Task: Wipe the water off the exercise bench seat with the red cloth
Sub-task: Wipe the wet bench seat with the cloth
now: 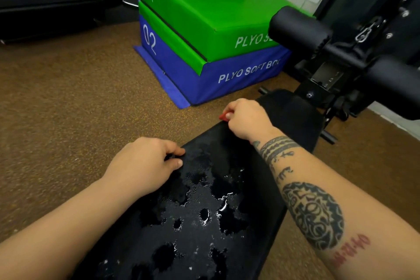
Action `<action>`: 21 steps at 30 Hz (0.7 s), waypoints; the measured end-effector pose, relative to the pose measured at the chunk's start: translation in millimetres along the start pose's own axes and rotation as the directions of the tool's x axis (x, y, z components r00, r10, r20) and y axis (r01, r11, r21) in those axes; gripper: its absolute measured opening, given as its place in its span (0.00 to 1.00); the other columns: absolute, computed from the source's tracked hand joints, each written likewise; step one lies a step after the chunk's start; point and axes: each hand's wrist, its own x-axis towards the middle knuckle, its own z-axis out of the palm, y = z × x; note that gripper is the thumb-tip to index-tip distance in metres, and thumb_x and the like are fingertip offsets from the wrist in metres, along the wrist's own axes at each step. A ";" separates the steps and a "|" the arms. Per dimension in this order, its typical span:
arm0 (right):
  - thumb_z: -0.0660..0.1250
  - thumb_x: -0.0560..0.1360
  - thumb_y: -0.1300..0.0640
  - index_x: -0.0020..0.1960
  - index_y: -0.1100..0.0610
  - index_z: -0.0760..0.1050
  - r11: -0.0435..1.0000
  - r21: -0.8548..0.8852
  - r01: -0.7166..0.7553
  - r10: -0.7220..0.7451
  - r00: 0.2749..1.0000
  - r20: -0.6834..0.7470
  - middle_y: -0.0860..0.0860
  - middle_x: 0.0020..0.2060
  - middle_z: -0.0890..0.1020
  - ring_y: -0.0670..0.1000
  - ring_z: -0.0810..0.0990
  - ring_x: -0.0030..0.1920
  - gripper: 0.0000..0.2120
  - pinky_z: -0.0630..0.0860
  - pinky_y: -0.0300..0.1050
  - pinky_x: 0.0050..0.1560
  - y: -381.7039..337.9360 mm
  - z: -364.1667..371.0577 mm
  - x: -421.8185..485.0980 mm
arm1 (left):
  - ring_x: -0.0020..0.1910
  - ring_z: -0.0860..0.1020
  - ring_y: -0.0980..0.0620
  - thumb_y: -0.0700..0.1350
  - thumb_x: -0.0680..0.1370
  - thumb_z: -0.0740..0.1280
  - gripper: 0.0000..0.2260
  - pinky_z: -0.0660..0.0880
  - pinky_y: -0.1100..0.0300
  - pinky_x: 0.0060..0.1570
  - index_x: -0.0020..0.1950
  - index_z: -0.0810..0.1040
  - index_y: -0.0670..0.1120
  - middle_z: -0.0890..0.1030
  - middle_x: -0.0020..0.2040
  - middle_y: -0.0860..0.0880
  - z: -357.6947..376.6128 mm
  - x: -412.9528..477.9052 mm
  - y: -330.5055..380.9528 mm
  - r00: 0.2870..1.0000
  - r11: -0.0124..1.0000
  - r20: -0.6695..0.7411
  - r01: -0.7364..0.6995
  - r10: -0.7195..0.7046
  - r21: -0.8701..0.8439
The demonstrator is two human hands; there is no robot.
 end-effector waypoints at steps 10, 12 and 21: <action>0.66 0.78 0.57 0.51 0.46 0.83 0.948 0.186 0.259 -0.293 0.937 0.191 0.49 0.52 0.83 0.50 0.80 0.50 0.09 0.78 0.47 0.53 -33.0 -0.1 -41.1 | 0.51 0.81 0.53 0.56 0.77 0.65 0.09 0.78 0.56 0.53 0.55 0.81 0.63 0.84 0.46 0.58 -9.7 -12.1 -4.8 0.997 0.988 0.053 0.058 -0.051 -0.146; 0.66 0.78 0.59 0.48 0.46 0.84 0.898 0.403 0.177 -0.274 0.942 0.196 0.47 0.41 0.84 0.45 0.80 0.36 0.10 0.81 0.45 0.39 -29.2 -8.3 -43.5 | 0.50 0.81 0.53 0.57 0.77 0.65 0.09 0.78 0.57 0.53 0.55 0.81 0.63 0.84 0.46 0.58 -10.2 -15.6 -3.2 0.999 0.990 0.039 0.042 -0.037 -0.136; 0.63 0.78 0.55 0.56 0.53 0.81 0.982 -0.013 -0.190 0.190 0.982 -0.025 0.57 0.54 0.83 0.60 0.80 0.55 0.11 0.76 0.50 0.55 11.1 -11.2 -58.5 | 0.56 0.81 0.50 0.57 0.78 0.63 0.14 0.78 0.56 0.55 0.64 0.77 0.64 0.83 0.56 0.54 -15.5 -31.3 -11.1 0.997 0.999 0.075 0.027 -0.024 -0.041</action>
